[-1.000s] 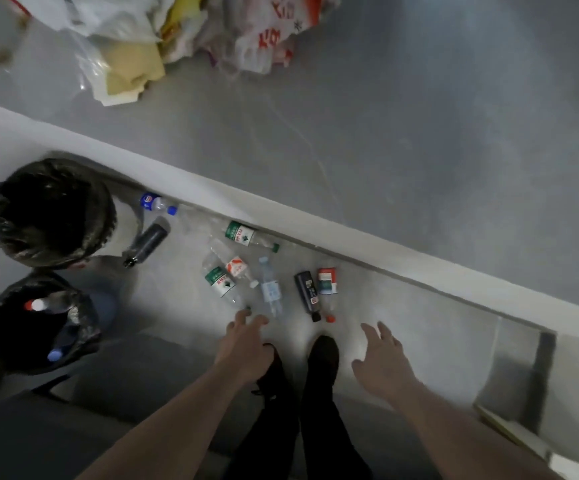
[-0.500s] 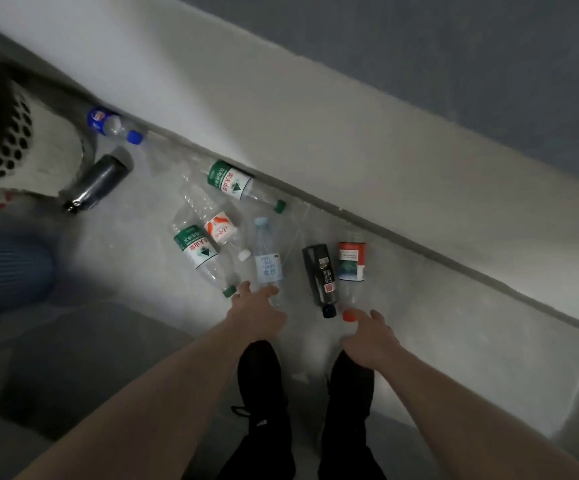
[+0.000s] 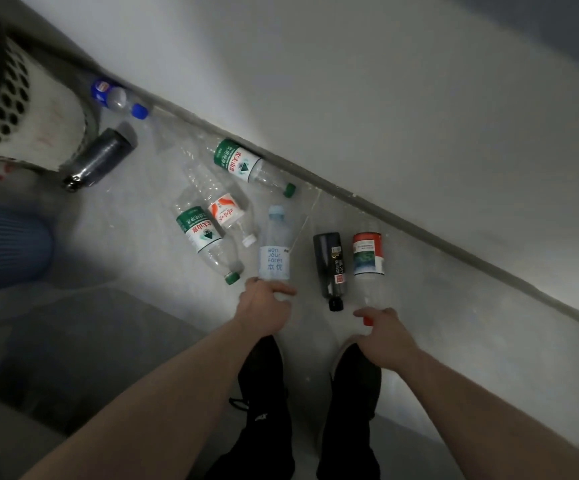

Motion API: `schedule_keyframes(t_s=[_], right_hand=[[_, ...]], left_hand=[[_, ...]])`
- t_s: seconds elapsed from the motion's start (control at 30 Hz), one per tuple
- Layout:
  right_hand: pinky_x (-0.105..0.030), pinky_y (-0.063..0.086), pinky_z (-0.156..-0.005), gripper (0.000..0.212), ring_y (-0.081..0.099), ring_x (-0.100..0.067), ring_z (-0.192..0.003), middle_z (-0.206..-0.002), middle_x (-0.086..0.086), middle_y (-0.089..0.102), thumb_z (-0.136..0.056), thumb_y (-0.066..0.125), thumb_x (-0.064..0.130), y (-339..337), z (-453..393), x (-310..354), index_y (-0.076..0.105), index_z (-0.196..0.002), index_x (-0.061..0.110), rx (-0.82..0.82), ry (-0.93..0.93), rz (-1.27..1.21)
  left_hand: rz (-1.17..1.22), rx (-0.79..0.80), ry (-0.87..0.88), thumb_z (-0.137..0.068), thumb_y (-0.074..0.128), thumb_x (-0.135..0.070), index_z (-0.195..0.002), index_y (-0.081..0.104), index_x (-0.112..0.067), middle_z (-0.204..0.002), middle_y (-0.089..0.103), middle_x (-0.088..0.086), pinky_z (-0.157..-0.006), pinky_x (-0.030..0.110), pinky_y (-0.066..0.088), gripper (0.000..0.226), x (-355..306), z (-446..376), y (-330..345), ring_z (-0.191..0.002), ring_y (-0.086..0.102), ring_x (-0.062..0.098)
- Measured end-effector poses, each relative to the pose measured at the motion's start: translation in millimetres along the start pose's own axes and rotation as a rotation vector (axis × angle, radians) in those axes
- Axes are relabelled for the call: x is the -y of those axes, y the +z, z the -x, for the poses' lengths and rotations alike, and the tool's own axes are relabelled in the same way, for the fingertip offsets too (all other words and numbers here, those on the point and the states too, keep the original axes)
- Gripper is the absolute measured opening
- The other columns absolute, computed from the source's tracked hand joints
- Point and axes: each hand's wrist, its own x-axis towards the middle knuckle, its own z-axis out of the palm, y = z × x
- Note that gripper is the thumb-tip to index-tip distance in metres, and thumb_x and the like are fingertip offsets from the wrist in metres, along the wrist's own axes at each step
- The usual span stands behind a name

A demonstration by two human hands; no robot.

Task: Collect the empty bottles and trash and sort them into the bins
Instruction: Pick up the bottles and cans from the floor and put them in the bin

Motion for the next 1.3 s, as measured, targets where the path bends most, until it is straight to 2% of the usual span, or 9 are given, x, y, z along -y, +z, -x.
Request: schedule_keyframes(t_s=[0.1,0.27,0.5,0.7,0.77,0.87,1.0,1.17,1.3], right_hand=[[-0.036,0.056,-0.086,0.044,0.06,-0.021,-0.092,-0.12,-0.003,0.039,-0.087,0.061,0.024,-27,75,13,0.045,-0.127,0.037,-0.04,-0.017,-0.035],[-0.032,0.051,-0.082,0.042,0.06,-0.023,-0.089,-0.117,-0.003,0.039,-0.09,0.057,0.02,-84,219,50,0.042,-0.126,0.033,-0.069,-0.052,0.023],[-0.028,0.046,-0.078,0.036,0.057,-0.018,-0.091,-0.117,-0.002,0.047,-0.098,0.051,0.017,-161,414,111,0.042,-0.127,0.036,-0.155,-0.192,0.095],[-0.035,0.05,-0.075,0.028,0.061,-0.022,-0.089,-0.111,-0.004,0.056,-0.097,0.048,0.027,-189,535,158,0.043,-0.124,0.034,-0.117,-0.359,0.226],[-0.034,0.049,-0.076,0.028,0.063,-0.021,-0.093,-0.114,-0.002,0.061,-0.098,0.049,0.032,-192,564,175,0.044,-0.125,0.035,-0.119,-0.453,0.239],[-0.037,0.054,-0.076,0.015,0.067,-0.02,-0.085,-0.102,0.001,0.069,-0.099,0.047,0.042,-191,597,202,0.045,-0.114,0.039,-0.131,-0.564,0.237],[-0.038,0.056,-0.074,0.023,0.067,-0.015,-0.077,-0.089,0.005,0.07,-0.095,0.05,0.055,-184,622,244,0.049,-0.108,0.037,-0.16,-0.65,0.225],[-0.037,0.056,-0.069,0.023,0.066,-0.017,-0.069,-0.079,0.004,0.069,-0.093,0.054,0.054,-164,643,306,0.054,-0.109,0.038,-0.205,-0.72,0.245],[-0.034,0.055,-0.076,0.025,0.065,-0.014,-0.081,-0.091,0.004,0.07,-0.093,0.059,0.05,-141,651,365,0.056,-0.116,0.041,-0.269,-0.781,0.227]], left_hand=[[0.058,-0.031,-0.049,-0.074,0.076,-0.028,-0.07,0.074,-0.05,-0.113,0.065,-0.004,-0.079,0.035,0.063,0.023,-1,66,-37,-0.088,0.071,0.021],[0.079,-0.044,-0.183,-0.062,0.089,-0.029,-0.059,0.075,-0.037,-0.068,0.071,-0.019,-0.068,0.021,0.053,0.016,-27,213,-118,-0.071,0.068,0.004],[0.1,-0.06,-0.246,-0.049,0.095,-0.034,-0.065,0.072,-0.024,-0.063,0.068,-0.012,-0.059,0.022,0.048,0.03,-45,406,-222,-0.069,0.067,0.012],[0.277,-0.079,-0.217,-0.047,0.096,-0.017,-0.108,0.036,-0.013,-0.104,0.06,0.009,-0.064,0.035,0.057,0.086,-50,535,-280,-0.088,0.062,0.022],[0.364,-0.115,-0.175,-0.059,0.088,-0.003,-0.117,0.028,-0.014,-0.11,0.055,0.011,-0.051,0.029,0.055,0.085,-59,575,-295,-0.09,0.06,0.021],[0.485,-0.195,-0.116,-0.062,0.077,0.005,-0.12,0.041,-0.021,-0.103,0.062,0.007,-0.047,0.031,0.052,0.073,-52,606,-306,-0.087,0.064,0.023],[0.733,-0.323,-0.07,-0.052,0.07,-0.008,-0.112,0.059,-0.019,-0.096,0.071,0.013,-0.059,0.038,0.059,0.063,-30,632,-325,-0.08,0.07,0.028],[0.988,-0.392,-0.058,-0.06,0.089,-0.034,-0.11,0.061,-0.016,-0.087,0.074,0.011,-0.062,0.045,0.061,0.06,9,640,-363,-0.072,0.074,0.032],[1.05,-0.5,0.015,-0.08,0.085,-0.033,-0.107,0.064,-0.023,-0.091,0.076,0.001,-0.059,0.025,0.057,0.036,33,643,-406,-0.073,0.075,0.011]])
